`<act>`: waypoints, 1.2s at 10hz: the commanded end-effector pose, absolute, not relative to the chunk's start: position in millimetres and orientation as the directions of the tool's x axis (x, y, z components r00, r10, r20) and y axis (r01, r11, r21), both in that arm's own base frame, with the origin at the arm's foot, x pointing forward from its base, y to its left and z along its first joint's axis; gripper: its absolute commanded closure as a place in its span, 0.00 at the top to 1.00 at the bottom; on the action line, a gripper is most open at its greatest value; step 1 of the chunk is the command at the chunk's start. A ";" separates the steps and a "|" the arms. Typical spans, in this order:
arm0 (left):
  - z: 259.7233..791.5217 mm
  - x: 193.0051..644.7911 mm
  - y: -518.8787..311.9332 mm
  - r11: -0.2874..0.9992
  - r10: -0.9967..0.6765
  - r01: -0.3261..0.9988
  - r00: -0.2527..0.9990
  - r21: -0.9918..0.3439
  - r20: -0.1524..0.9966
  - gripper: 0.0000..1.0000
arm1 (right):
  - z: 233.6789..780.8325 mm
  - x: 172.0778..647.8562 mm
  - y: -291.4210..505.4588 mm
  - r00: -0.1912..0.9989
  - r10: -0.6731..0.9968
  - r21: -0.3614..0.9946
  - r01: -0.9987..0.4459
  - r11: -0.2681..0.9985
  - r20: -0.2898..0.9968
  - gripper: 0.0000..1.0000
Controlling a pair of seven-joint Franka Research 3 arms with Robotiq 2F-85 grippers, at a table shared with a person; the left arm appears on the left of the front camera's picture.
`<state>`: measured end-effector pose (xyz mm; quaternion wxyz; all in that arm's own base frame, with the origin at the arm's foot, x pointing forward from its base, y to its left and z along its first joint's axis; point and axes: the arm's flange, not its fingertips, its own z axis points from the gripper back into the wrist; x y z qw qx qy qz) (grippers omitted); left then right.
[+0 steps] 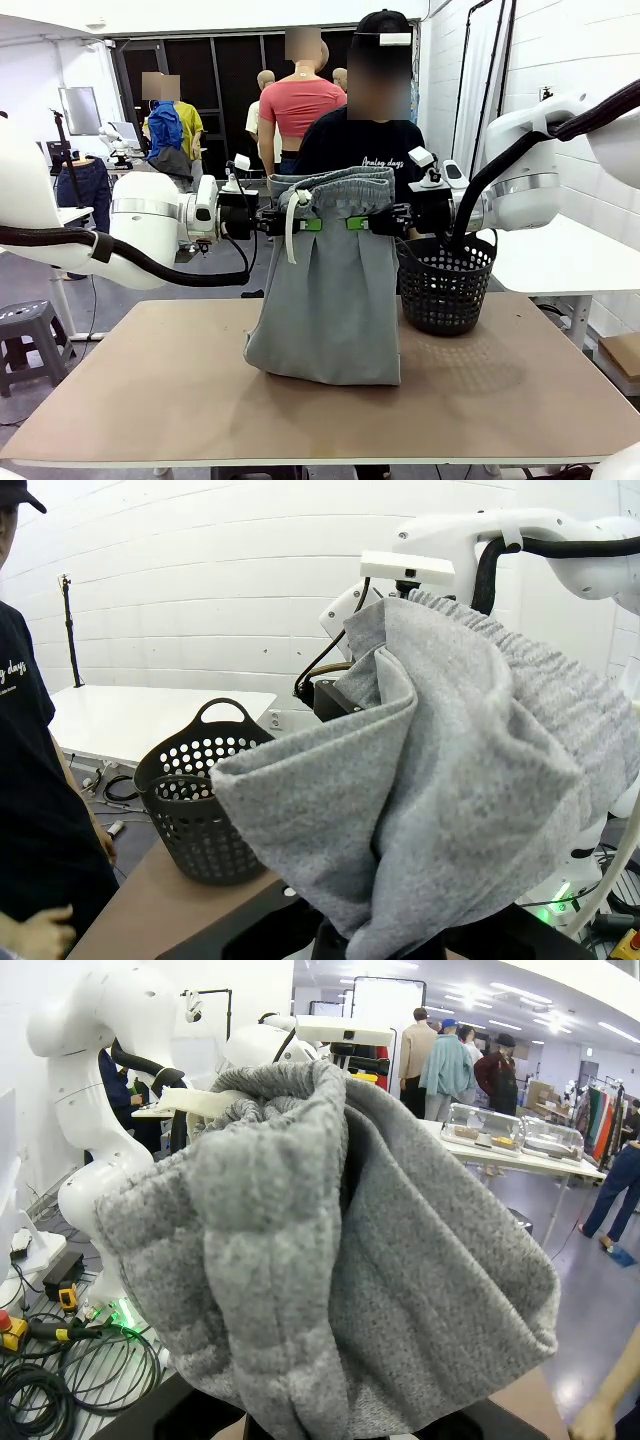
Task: Fold the training pants.
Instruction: Fold the Training pants in half.
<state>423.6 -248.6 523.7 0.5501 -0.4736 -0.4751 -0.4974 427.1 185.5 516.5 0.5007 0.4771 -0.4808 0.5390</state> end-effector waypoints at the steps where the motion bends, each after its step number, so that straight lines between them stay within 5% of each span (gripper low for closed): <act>1: 527.0 423.2 -250.2 0.066 -0.098 0.997 0.055 -0.048 0.994 0.00 | 516.5 423.6 186.7 -0.038 0.066 -0.036 -0.999 -0.029 0.997 0.00; 12: 527.0 423.2 -250.2 0.066 -0.098 0.997 0.055 -0.048 0.994 0.00 | 516.5 423.6 186.7 -0.038 0.066 -0.036 -0.999 -0.029 0.997 0.00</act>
